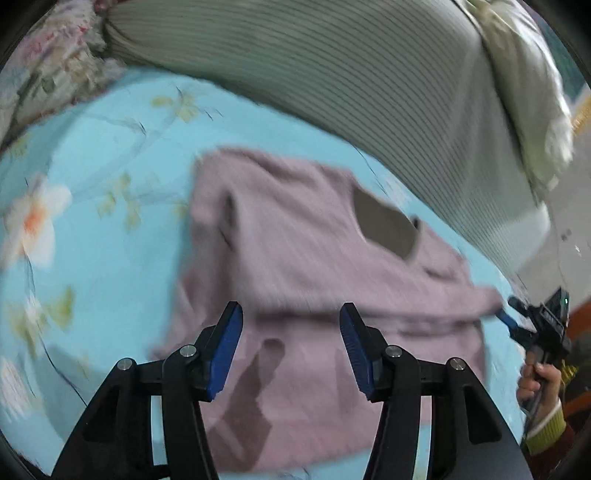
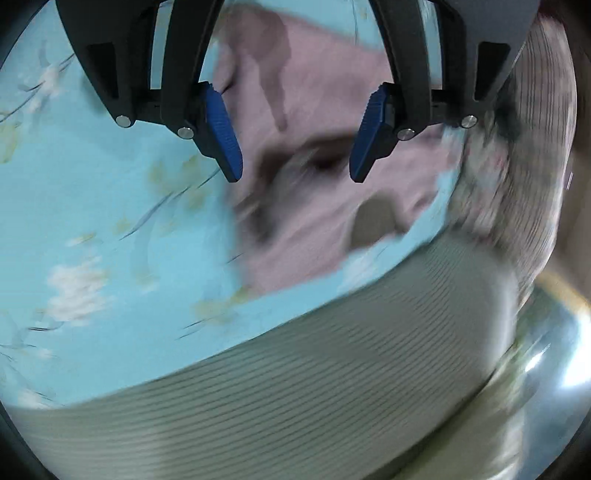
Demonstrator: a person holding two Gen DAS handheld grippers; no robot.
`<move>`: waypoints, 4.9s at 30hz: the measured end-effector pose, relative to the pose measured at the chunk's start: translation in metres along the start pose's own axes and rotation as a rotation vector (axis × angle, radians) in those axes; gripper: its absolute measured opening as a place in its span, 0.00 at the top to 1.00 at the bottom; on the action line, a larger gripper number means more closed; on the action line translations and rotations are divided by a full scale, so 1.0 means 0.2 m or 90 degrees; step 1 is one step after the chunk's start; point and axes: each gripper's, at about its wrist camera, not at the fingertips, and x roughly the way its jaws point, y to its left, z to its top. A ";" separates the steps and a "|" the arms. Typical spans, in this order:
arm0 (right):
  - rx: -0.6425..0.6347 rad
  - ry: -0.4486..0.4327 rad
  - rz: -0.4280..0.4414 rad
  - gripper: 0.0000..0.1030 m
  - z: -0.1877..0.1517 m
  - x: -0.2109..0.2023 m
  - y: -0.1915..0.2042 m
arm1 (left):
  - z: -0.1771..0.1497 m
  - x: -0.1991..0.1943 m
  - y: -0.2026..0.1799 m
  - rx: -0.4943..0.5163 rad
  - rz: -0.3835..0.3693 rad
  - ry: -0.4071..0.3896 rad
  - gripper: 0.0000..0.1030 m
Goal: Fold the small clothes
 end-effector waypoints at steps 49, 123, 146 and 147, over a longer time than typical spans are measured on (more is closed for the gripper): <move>-0.012 0.054 -0.063 0.55 -0.36 0.20 0.36 | -0.58 -0.15 0.02 -0.136 0.044 0.041 0.47; -0.013 0.003 0.101 0.91 0.45 0.29 0.39 | -0.35 0.07 -0.91 0.149 -0.171 0.028 0.94; 0.039 0.021 -0.041 0.91 0.33 0.32 -0.14 | -0.57 0.65 -1.48 0.291 -0.149 0.156 0.93; 0.044 0.020 -0.041 0.91 0.33 0.31 -0.15 | -0.58 0.67 -1.50 0.291 -0.147 0.162 0.92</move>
